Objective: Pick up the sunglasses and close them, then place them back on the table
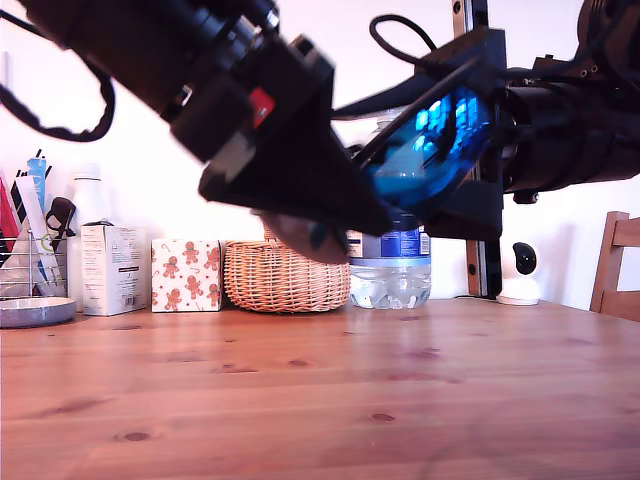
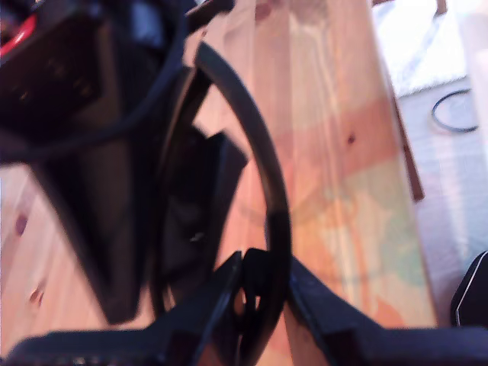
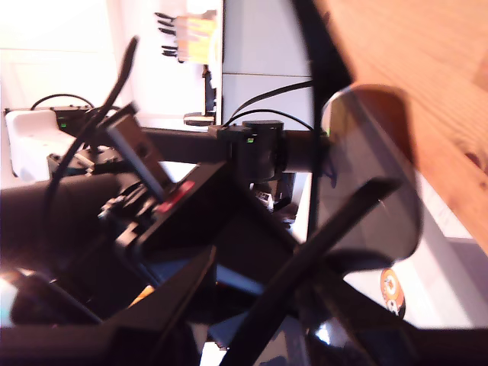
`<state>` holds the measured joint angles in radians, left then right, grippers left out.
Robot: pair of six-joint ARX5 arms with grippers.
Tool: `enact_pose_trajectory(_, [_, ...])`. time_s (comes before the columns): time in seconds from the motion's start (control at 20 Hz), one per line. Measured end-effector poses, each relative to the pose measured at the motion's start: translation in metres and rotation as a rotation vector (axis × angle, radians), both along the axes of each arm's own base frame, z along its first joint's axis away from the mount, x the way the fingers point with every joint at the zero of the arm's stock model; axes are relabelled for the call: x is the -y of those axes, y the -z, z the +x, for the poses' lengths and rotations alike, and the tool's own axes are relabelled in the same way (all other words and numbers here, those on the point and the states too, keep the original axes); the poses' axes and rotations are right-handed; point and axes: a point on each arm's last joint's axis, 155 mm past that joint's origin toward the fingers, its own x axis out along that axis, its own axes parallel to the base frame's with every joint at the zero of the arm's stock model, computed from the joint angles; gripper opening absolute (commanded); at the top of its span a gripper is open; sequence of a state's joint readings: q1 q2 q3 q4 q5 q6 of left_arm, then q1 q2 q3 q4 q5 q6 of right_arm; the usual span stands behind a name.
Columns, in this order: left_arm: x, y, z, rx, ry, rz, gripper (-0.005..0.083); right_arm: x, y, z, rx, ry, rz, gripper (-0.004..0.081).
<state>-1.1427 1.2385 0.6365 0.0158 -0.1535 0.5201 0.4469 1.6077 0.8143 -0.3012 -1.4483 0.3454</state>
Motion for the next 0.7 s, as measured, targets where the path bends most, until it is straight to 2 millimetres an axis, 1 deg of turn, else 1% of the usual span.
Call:
enact_pose_trajectory(0.3, [-0.006, 0.001, 0.008, 0.025, -0.026, 0.02, 0.0086, -0.003, -0.003, 0.006, 0.081, 0.0, 0.032, 0.0283])
enact_pose_trajectory(0.4, [-0.007, 0.002, 0.009, 0.028, -0.03, 0.026, 0.0086, -0.004, -0.001, 0.01, 0.102, 0.012, 0.022, 0.0289])
enact_pose_trajectory(0.55, [-0.008, 0.003, 0.01, 0.032, -0.035, 0.028, 0.0086, -0.005, 0.001, 0.013, 0.107, 0.025, 0.004, 0.0355])
enact_pose_trajectory(0.65, [-0.007, 0.002, 0.009, 0.032, -0.031, 0.027, 0.0086, -0.005, 0.001, 0.013, 0.108, 0.025, 0.004, 0.0362])
enact_pose_trajectory(0.7, [-0.007, 0.002, 0.008, 0.033, -0.029, 0.026, 0.0086, -0.005, 0.001, 0.013, 0.103, 0.026, 0.002, 0.0383])
